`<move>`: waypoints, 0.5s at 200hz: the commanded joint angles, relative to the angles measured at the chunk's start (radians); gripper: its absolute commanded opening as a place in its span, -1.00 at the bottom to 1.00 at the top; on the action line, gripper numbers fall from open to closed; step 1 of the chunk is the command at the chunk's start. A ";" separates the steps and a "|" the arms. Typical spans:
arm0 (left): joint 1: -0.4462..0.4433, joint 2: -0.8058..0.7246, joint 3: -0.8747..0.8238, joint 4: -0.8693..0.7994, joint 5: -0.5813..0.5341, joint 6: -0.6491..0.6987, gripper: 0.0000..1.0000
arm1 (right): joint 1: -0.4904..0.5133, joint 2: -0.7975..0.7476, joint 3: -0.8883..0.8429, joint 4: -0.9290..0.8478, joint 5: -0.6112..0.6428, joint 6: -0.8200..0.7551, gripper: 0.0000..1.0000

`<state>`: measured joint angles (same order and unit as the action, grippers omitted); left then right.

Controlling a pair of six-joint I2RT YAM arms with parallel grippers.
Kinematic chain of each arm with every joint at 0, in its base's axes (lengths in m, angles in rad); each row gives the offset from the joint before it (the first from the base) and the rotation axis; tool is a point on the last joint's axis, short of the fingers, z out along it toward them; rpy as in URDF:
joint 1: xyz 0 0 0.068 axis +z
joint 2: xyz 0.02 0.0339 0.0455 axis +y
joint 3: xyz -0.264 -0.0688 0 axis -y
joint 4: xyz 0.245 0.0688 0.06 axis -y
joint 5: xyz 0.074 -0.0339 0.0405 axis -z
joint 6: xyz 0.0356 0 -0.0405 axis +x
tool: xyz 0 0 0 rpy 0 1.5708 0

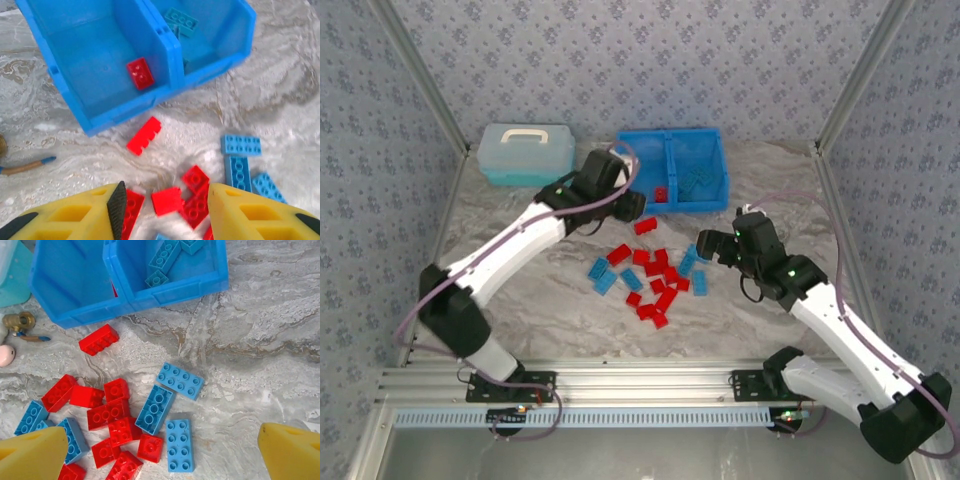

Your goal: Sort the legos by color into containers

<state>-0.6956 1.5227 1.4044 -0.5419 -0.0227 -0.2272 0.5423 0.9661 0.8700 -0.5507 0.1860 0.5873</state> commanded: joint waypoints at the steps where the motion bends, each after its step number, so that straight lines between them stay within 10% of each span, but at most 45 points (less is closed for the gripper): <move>1: 0.013 -0.020 -0.157 -0.017 0.048 0.097 0.05 | 0.003 0.043 -0.009 0.065 -0.035 -0.007 1.00; 100: 0.044 0.273 -0.093 -0.049 0.074 0.302 0.25 | 0.003 -0.008 0.004 -0.017 -0.007 0.002 1.00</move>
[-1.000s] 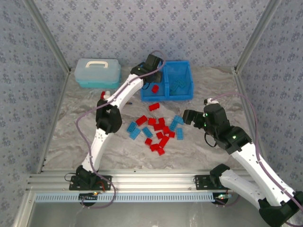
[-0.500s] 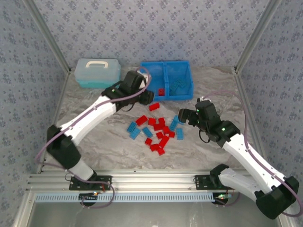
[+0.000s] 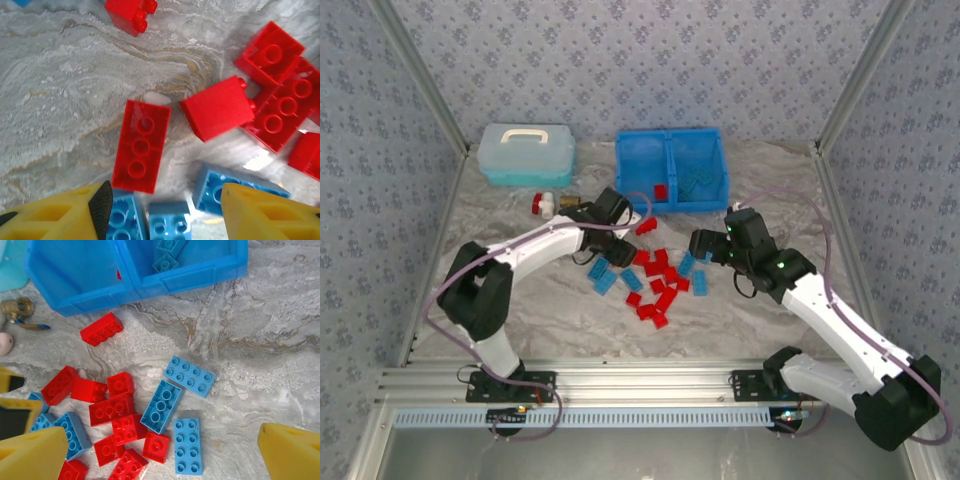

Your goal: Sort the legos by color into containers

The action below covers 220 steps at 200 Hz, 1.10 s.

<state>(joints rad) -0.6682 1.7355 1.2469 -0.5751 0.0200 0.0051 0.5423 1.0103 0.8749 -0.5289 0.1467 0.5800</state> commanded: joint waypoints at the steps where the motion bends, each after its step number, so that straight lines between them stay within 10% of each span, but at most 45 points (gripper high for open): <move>1: 0.016 0.063 0.064 -0.017 0.032 0.071 0.25 | 0.004 -0.053 -0.002 -0.039 0.034 0.010 1.00; 66: 0.027 0.163 0.047 0.025 0.054 0.075 0.36 | 0.003 -0.057 -0.008 -0.031 0.032 0.017 1.00; 113: 0.027 0.196 0.034 0.062 0.018 0.045 -0.09 | 0.004 -0.037 0.005 -0.023 0.018 0.020 1.00; 220: 0.027 -0.095 0.200 0.117 0.032 -0.089 -0.32 | 0.002 -0.050 0.014 -0.015 0.015 0.033 1.00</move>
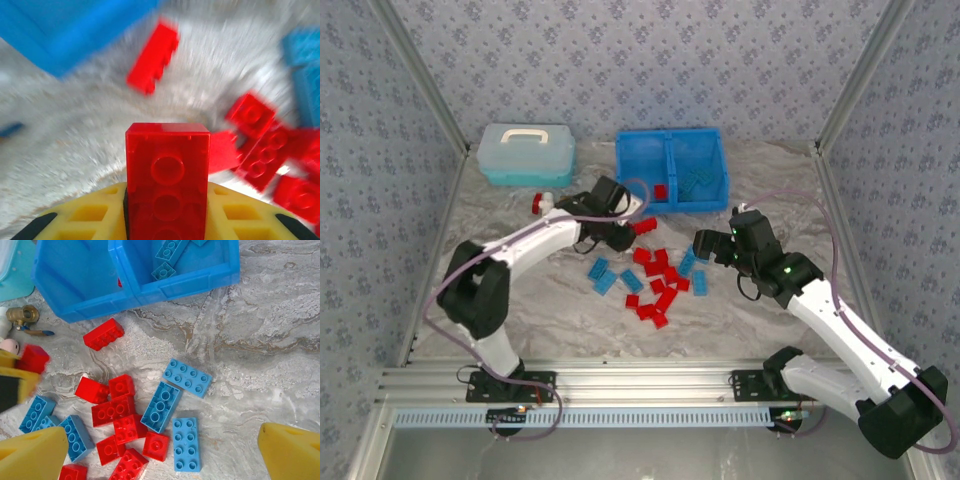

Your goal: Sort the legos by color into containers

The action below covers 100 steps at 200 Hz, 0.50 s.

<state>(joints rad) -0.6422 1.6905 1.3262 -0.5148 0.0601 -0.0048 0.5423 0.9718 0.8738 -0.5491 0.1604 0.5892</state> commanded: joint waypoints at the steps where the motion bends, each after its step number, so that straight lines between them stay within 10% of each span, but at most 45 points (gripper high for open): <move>1: 0.001 -0.048 0.125 0.059 -0.012 -0.084 -0.32 | 0.002 -0.012 0.015 0.005 0.001 0.023 1.00; 100: 0.084 0.694 1.154 -0.221 -0.147 -0.217 -0.35 | 0.016 -0.070 -0.004 0.000 0.000 0.091 1.00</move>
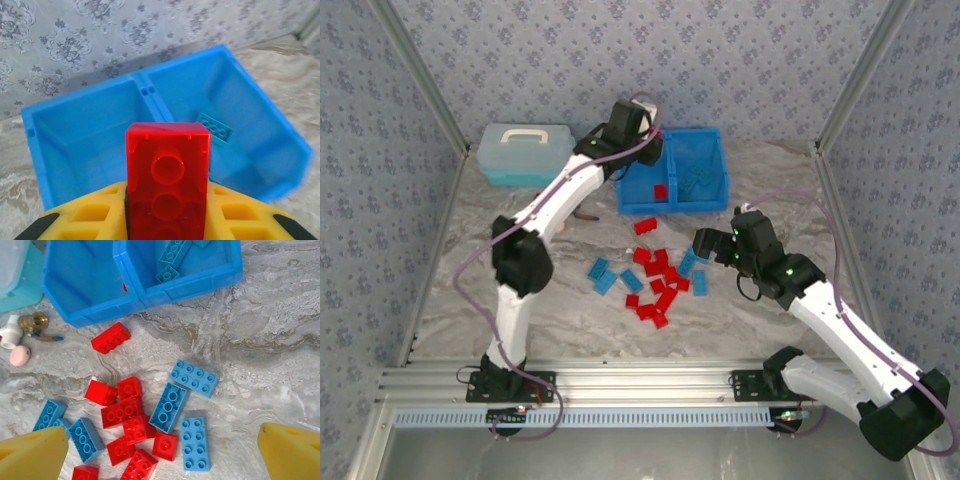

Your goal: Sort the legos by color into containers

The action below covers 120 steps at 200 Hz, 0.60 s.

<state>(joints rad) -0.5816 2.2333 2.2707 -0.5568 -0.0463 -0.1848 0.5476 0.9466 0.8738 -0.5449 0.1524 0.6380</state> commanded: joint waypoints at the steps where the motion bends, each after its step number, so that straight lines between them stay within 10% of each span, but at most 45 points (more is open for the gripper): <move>1: 0.024 0.158 0.220 -0.180 -0.040 -0.038 -0.34 | 0.011 -0.045 -0.004 -0.004 0.008 0.043 1.00; 76: 0.024 0.190 0.363 -0.214 0.034 -0.012 0.14 | 0.032 -0.048 -0.010 -0.007 0.025 0.061 1.00; 120: -0.015 -0.059 0.127 -0.204 0.123 0.124 0.14 | 0.033 -0.004 -0.001 0.005 0.027 0.052 1.00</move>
<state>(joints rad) -0.5659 2.4214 2.5427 -0.7685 -0.0071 -0.1741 0.5720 0.9249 0.8715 -0.5442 0.1535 0.6819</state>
